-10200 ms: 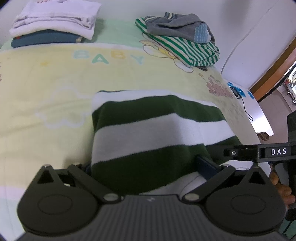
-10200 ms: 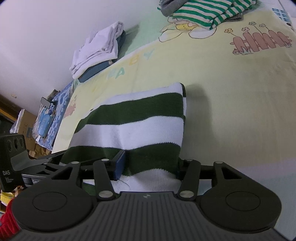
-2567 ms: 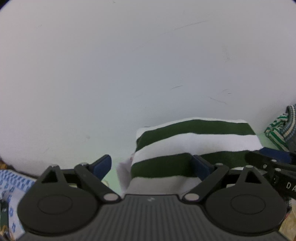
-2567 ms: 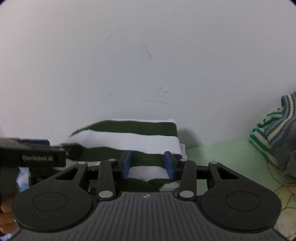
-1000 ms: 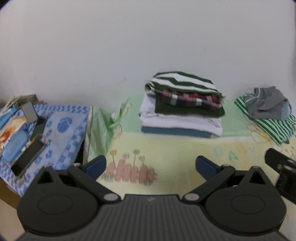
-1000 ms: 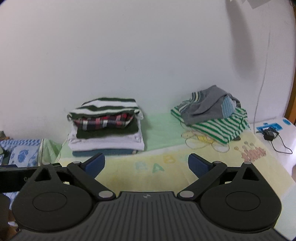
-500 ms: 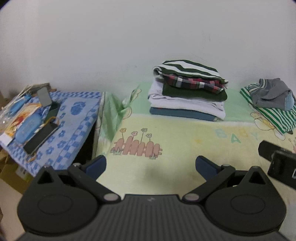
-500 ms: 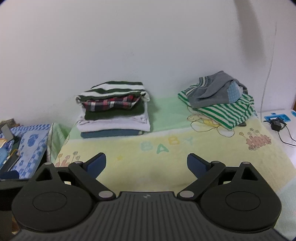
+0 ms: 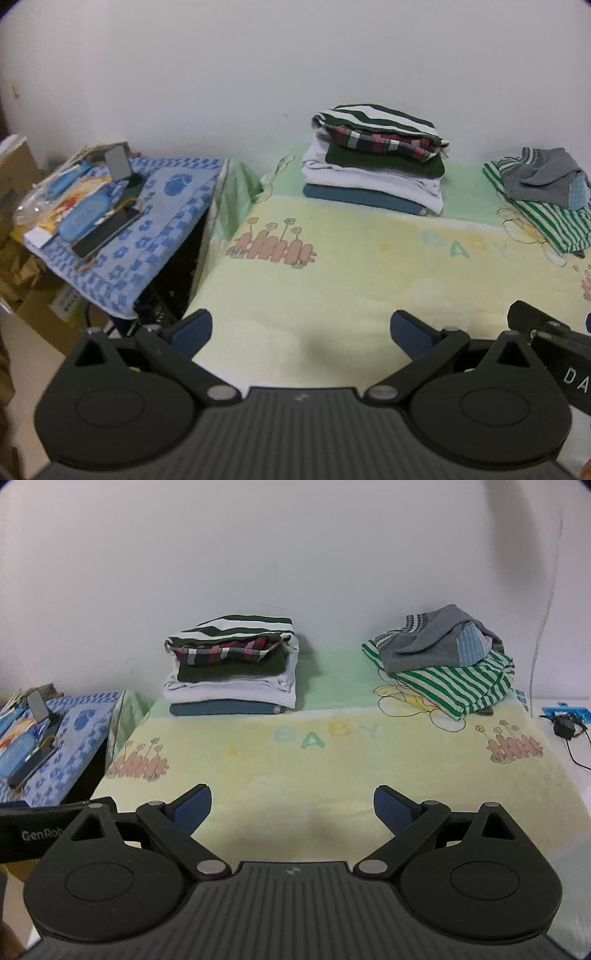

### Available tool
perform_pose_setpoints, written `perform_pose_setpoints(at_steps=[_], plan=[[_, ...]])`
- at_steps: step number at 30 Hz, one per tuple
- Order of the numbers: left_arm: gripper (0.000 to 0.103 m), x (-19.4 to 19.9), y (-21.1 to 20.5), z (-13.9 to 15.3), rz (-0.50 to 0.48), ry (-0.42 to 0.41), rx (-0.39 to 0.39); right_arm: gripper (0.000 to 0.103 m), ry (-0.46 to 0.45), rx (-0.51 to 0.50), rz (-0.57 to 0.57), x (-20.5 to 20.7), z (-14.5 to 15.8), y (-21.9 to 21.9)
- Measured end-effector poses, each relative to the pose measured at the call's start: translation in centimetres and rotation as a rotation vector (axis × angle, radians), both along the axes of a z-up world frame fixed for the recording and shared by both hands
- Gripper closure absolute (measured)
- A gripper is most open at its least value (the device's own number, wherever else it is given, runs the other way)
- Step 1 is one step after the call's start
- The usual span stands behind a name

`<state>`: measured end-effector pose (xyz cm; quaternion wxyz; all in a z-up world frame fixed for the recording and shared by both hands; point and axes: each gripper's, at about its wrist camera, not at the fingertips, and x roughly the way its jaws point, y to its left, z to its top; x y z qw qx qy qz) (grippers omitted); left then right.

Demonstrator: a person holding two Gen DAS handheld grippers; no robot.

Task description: Fold clothes

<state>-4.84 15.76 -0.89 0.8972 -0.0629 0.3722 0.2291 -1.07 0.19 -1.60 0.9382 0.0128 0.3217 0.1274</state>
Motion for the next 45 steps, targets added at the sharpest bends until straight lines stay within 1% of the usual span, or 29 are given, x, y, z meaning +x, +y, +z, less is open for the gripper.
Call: perform_pose_setpoints(at_steps=[2, 6, 10, 15, 18, 21, 26, 29, 32, 37, 42, 45], plan=[[0.000, -0.5, -0.6, -0.2, 0.002, 0.004, 0.005, 0.006, 0.006, 0.020, 0.005, -0.2, -0.2, -0.6], [0.000, -0.8, -1.2, -0.7, -0.004, 0.040, 0.000, 0.006, 0.021, 0.043, 0.006, -0.8, -0.6, -1.2], [0.000, -0.9, -0.7, -0.8, -0.045, 0.042, 0.005, 0.006, 0.010, 0.043, -0.010, -1.4, -0.4, -1.3], [0.000, -1.0, -0.1, -0.9, -0.100, 0.040, 0.013, 0.006, -0.002, 0.031, -0.057, -2.0, 0.2, -0.9], [0.000, -1.1, 0.3, -1.0, -0.133, 0.038, 0.017, 0.006, -0.031, 0.013, -0.086, -2.6, 0.5, -0.4], [0.000, -1.4, 1.3, -1.4, -0.164, 0.033, -0.010, 0.006, -0.045, 0.008, -0.128, -3.2, 0.2, 0.1], [0.000, -2.2, 2.4, -1.8, -0.209, 0.023, -0.063, 0.006, -0.022, 0.018, -0.174, -4.2, -0.7, 0.7], [0.000, -2.6, 2.2, -1.9, -0.198, 0.011, -0.037, 0.006, -0.027, -0.006, -0.185, -4.9, -1.0, 1.1], [0.000, -2.9, 1.9, -2.0, -0.203, 0.011, -0.016, 0.006, -0.018, -0.003, -0.197, -5.2, -1.1, 0.9], [0.000, -3.0, 1.0, -2.1, -0.217, 0.035, 0.000, 0.006, -0.025, -0.003, -0.211, -5.4, -0.9, 0.6], [0.000, -2.9, 1.4, -2.3, -0.204, 0.030, -0.098, 0.006, -0.022, -0.004, -0.206, -5.5, -0.9, 0.1], [0.000, -2.9, 1.4, -2.3, -0.191, 0.021, -0.101, 0.006, -0.012, -0.006, -0.196, -5.5, -1.2, -0.2]])
